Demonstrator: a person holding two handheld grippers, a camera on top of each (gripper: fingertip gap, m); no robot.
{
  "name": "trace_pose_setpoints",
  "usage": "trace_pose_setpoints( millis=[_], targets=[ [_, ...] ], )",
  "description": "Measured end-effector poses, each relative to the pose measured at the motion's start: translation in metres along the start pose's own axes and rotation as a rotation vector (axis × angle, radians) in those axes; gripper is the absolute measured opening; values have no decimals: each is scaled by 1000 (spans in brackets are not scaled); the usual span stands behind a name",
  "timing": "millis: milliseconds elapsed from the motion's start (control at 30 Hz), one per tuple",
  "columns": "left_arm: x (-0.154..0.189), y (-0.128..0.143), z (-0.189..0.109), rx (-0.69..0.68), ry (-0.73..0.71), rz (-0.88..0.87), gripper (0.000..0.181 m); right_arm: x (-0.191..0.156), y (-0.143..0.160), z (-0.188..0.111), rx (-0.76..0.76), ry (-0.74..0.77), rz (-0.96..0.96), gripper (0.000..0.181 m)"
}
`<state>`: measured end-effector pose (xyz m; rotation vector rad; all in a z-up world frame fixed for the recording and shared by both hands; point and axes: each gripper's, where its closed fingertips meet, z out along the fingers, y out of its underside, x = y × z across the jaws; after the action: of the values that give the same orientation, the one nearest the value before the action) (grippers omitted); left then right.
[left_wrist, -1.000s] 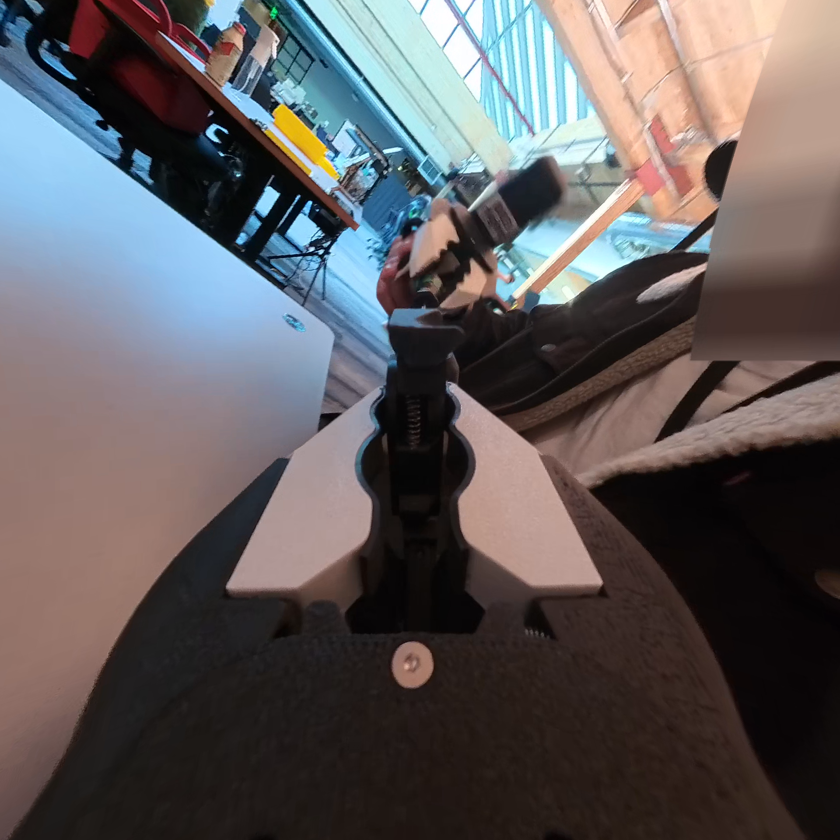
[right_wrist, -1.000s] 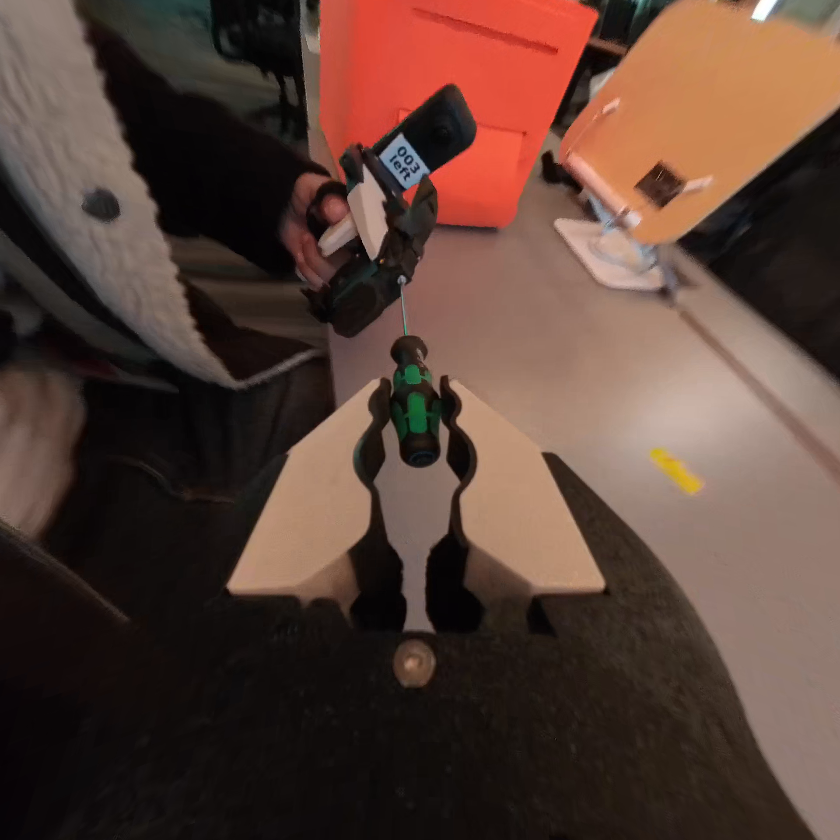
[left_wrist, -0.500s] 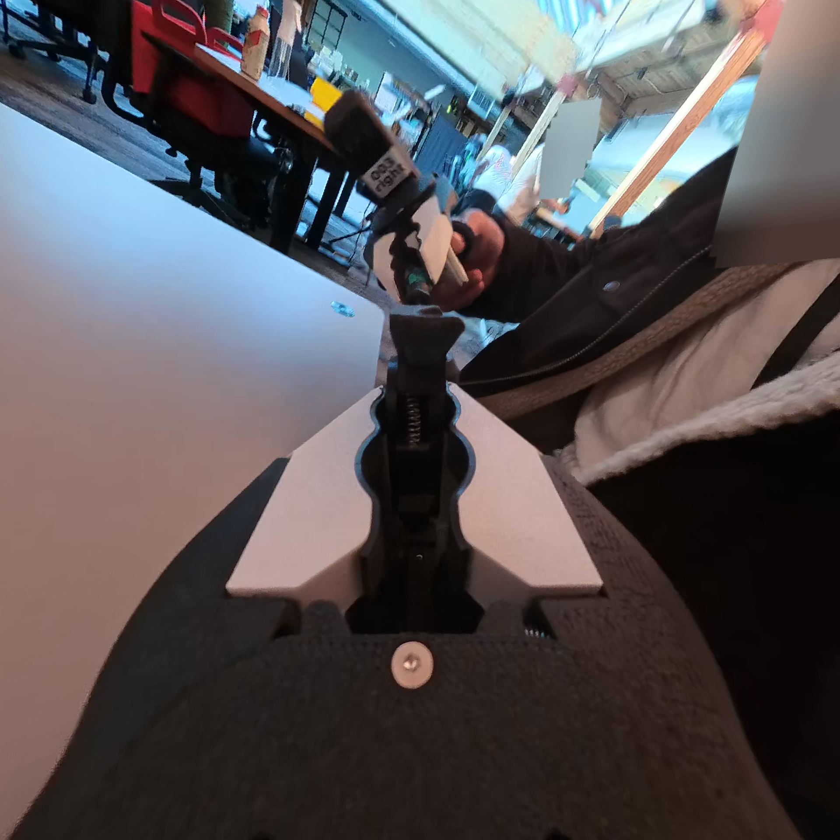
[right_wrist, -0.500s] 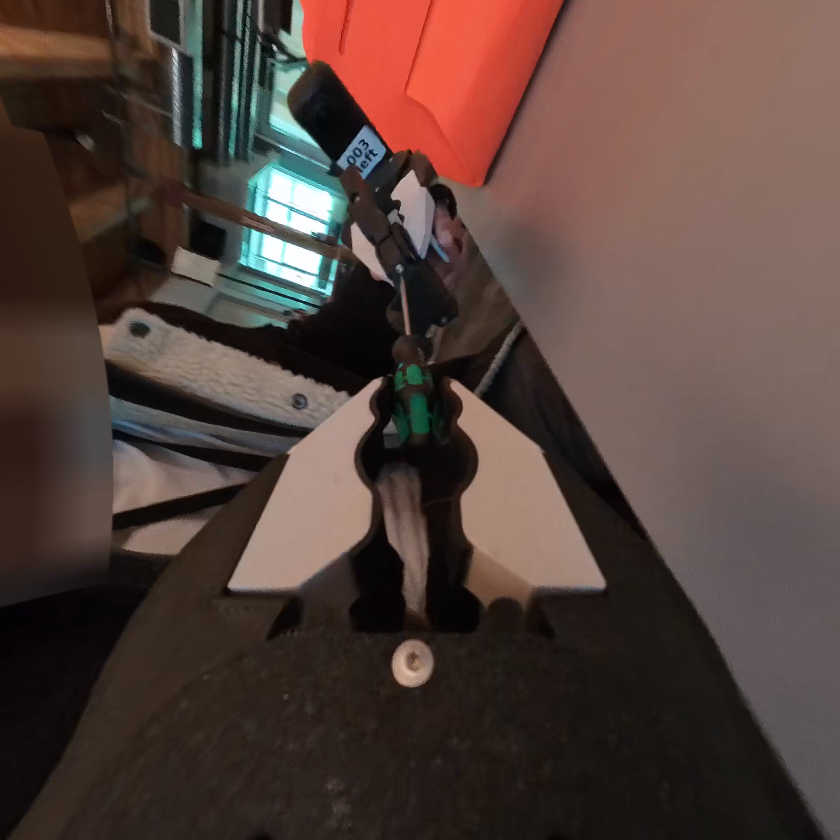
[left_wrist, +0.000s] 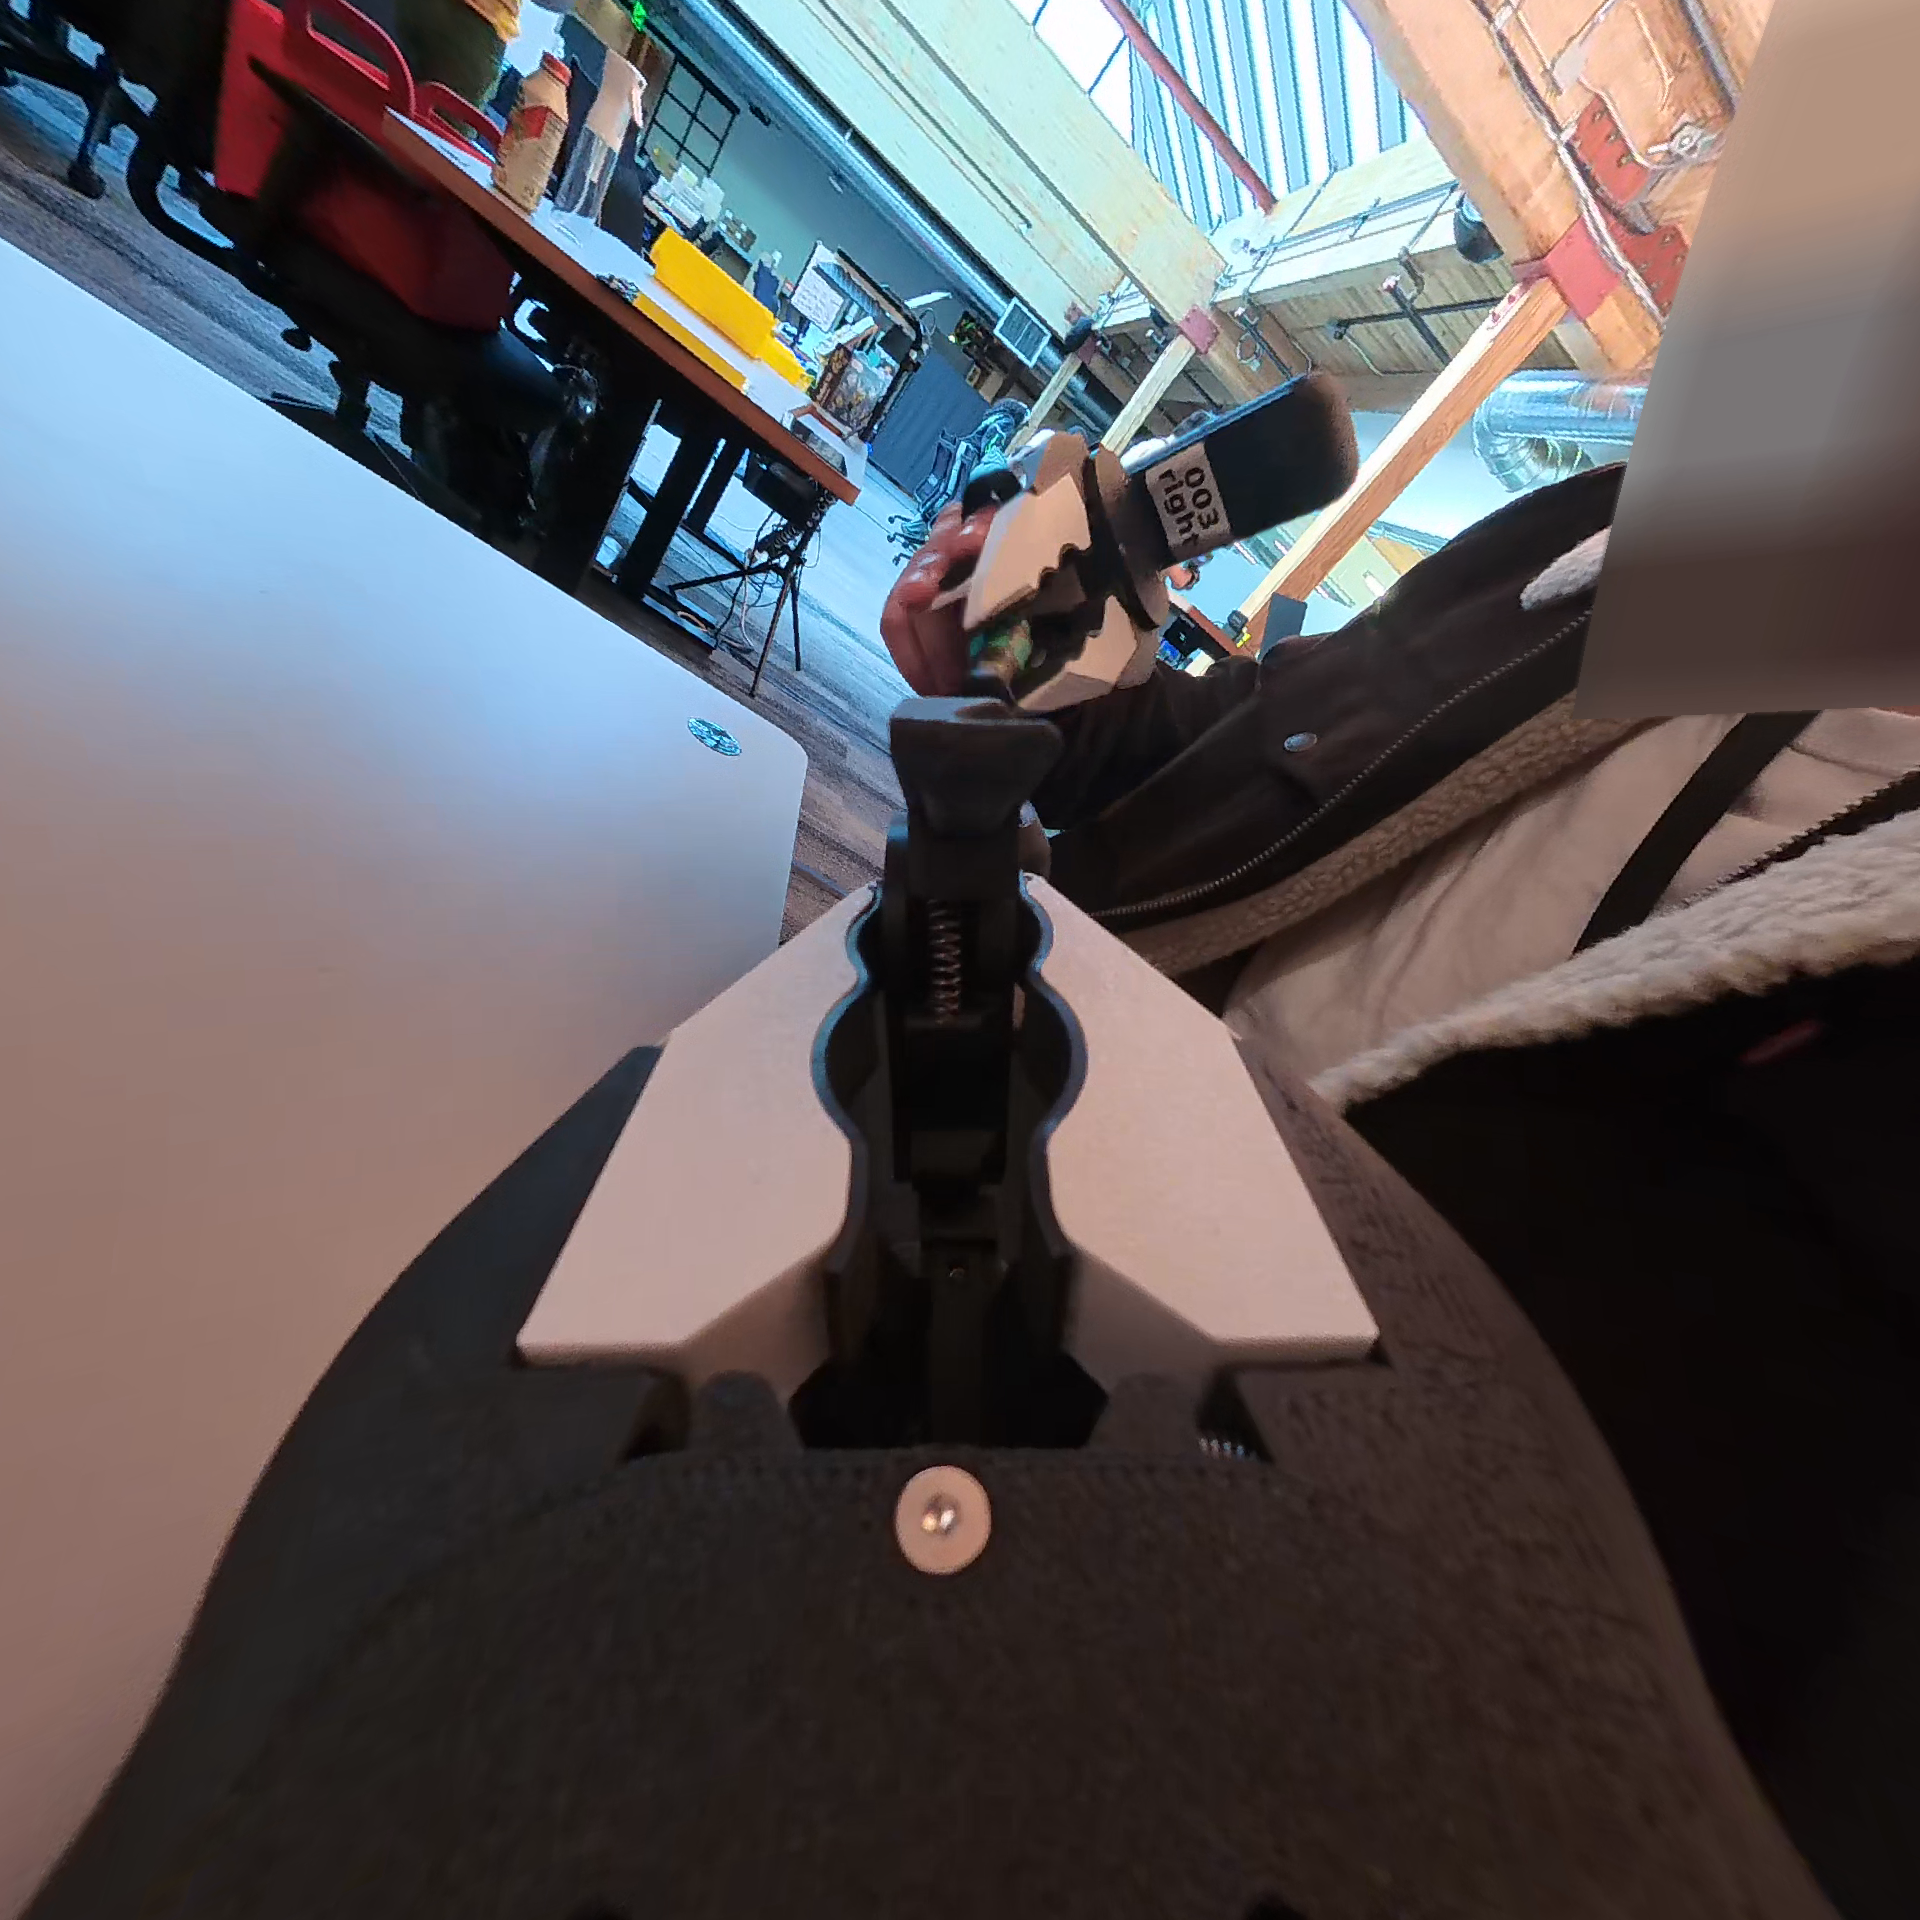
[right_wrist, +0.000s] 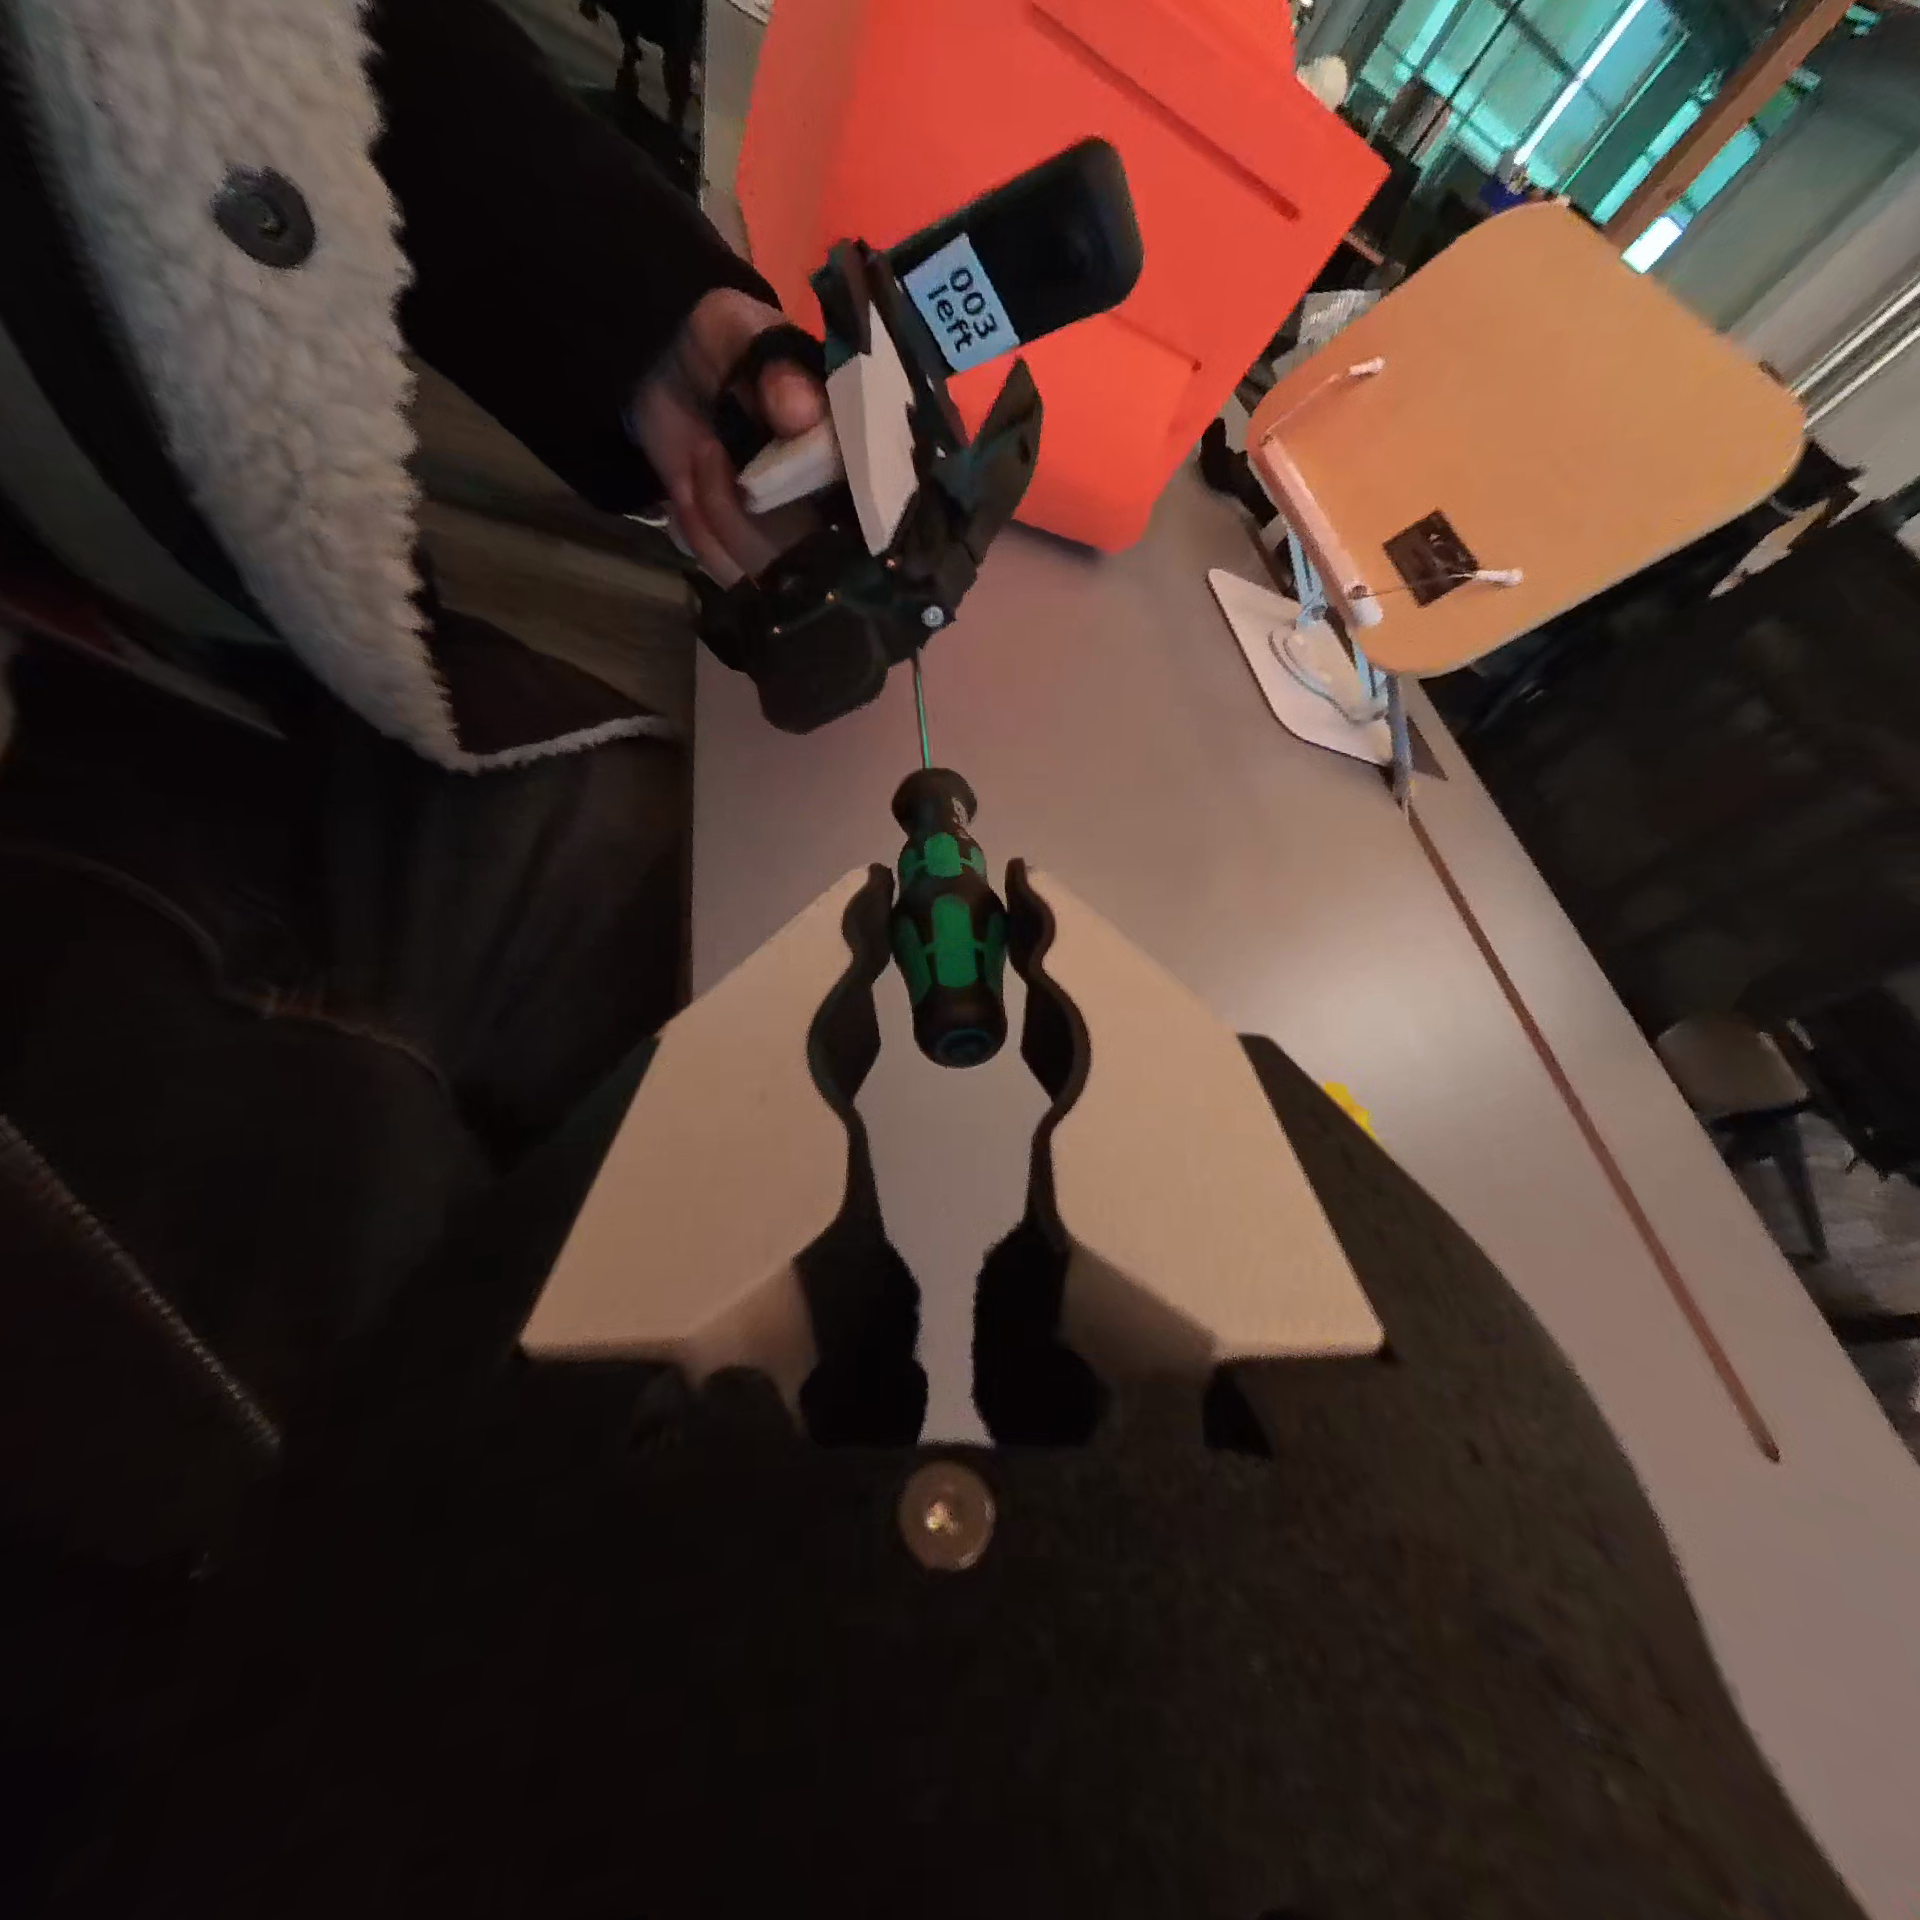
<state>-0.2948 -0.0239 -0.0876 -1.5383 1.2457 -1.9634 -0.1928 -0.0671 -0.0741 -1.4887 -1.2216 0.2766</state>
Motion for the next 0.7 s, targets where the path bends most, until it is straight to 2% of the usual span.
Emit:
trace_pose_setpoints(
  millis=[233, 700],
  targets=[
    [1, 0, 0, 1, 5, -2, 22, 7, -11, -4, 37, 9, 57, 21],
    [3, 0, 0, -1, 19, -7, 22, 5, -6, -1, 12, -3, 51, 21]
  ],
)
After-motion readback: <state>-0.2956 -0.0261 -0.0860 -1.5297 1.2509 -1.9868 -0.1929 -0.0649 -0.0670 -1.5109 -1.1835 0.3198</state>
